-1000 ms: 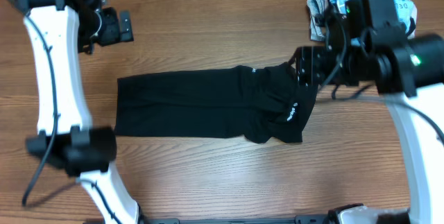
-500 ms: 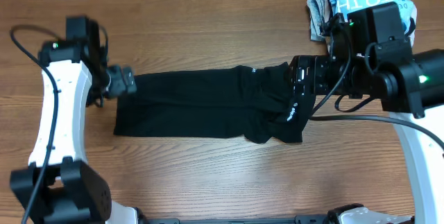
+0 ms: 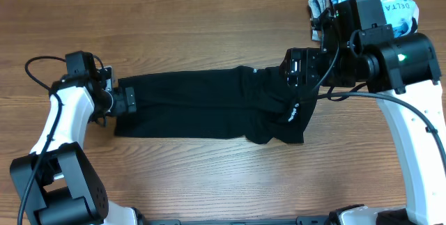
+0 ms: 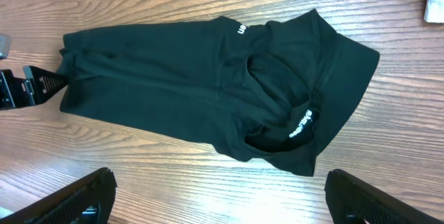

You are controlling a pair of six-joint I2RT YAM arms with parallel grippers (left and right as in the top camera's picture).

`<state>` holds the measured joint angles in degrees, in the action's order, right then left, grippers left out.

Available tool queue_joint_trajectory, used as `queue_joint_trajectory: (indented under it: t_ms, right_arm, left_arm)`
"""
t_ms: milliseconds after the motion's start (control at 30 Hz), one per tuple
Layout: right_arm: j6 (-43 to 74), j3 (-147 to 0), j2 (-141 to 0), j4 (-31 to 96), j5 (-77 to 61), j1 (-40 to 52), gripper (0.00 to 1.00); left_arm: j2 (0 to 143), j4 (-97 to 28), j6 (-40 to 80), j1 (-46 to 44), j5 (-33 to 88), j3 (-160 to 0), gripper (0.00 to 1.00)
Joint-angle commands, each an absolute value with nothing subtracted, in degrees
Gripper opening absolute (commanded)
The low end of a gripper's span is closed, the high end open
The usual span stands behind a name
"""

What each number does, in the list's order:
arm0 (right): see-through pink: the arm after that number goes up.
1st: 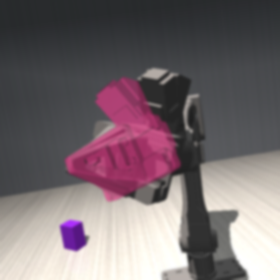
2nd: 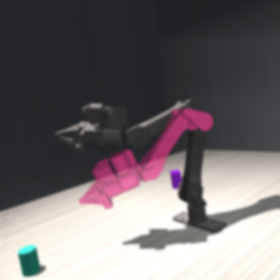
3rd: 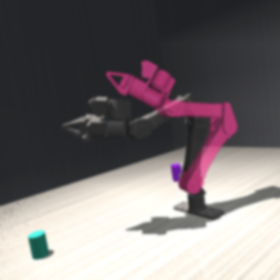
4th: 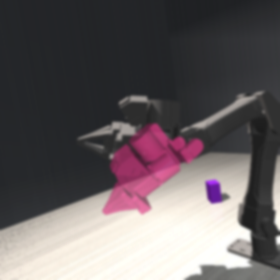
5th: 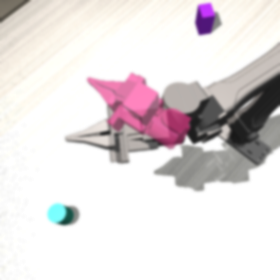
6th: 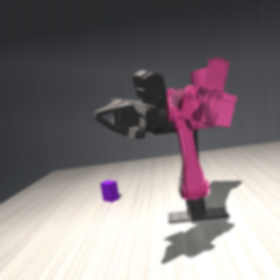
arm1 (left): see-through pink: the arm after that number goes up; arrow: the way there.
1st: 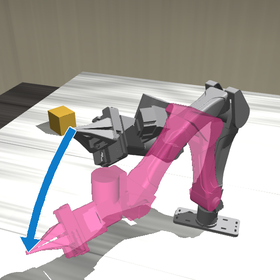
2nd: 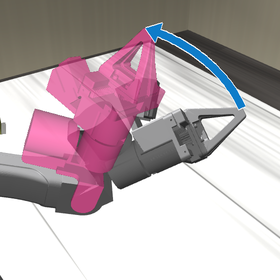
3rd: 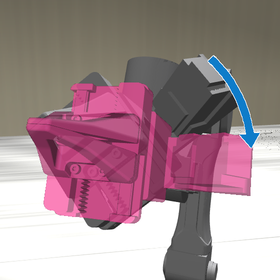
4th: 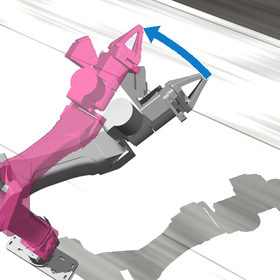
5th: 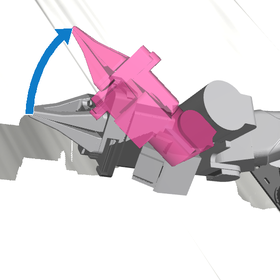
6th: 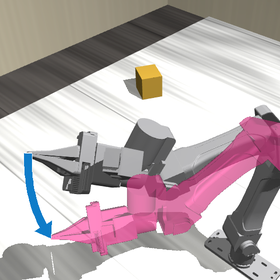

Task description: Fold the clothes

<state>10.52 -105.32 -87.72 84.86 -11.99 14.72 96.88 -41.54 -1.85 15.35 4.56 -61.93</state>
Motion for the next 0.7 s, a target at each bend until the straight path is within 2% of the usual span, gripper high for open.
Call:
queue_joint_trajectory:
  t_ms: [0,500,600,667]
  right_arm:
    - [10.52,-104.95,-88.18,84.55,-11.62,15.05,1.00]
    - [9.02,-104.95,-88.33,84.53,-11.60,15.05,1.00]
    - [8.97,-104.95,-88.33,84.55,-11.62,15.05,1.00]
    - [8.97,-104.95,-88.33,84.51,-11.62,15.05,1.00]
  left_arm:
    - [97.51,-38.70,-4.69,14.87,5.78,-59.51,0.96]
    - [107.85,-32.47,-6.63,14.68,8.10,-58.92,0.83]
    - [109.69,-32.51,-6.66,14.61,9.08,-58.92,0.72]
    - [110.61,-32.51,-6.61,14.59,9.10,-58.92,0.59]
